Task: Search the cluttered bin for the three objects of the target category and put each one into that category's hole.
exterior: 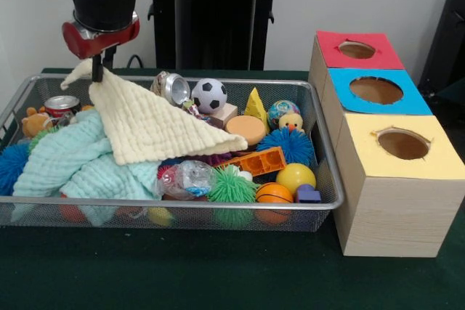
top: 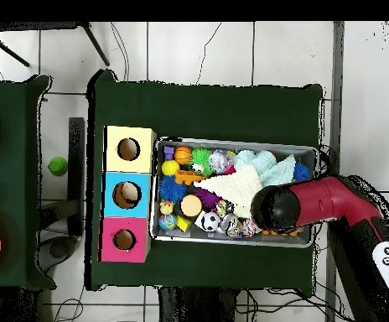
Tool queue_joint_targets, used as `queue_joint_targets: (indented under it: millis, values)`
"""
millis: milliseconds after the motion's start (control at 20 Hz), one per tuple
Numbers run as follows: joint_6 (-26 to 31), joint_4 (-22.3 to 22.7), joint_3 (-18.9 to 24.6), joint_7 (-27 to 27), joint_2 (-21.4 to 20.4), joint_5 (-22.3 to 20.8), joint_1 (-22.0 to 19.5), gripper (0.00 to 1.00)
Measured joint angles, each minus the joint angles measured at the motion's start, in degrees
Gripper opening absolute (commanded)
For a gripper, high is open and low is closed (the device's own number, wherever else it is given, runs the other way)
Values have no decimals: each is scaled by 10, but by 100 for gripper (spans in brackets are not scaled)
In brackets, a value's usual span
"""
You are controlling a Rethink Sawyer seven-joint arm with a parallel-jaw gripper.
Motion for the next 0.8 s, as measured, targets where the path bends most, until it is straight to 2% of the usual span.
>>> queue_joint_targets:
  millis: [300, 350, 800]
  values:
    - [4, -7, -1, 0, 17, -15, 0, 0]
    - [6, -7, -1, 0, 19, -17, 0, 100]
    - [21, -9, -2, -1, 25, -22, 3, 100]
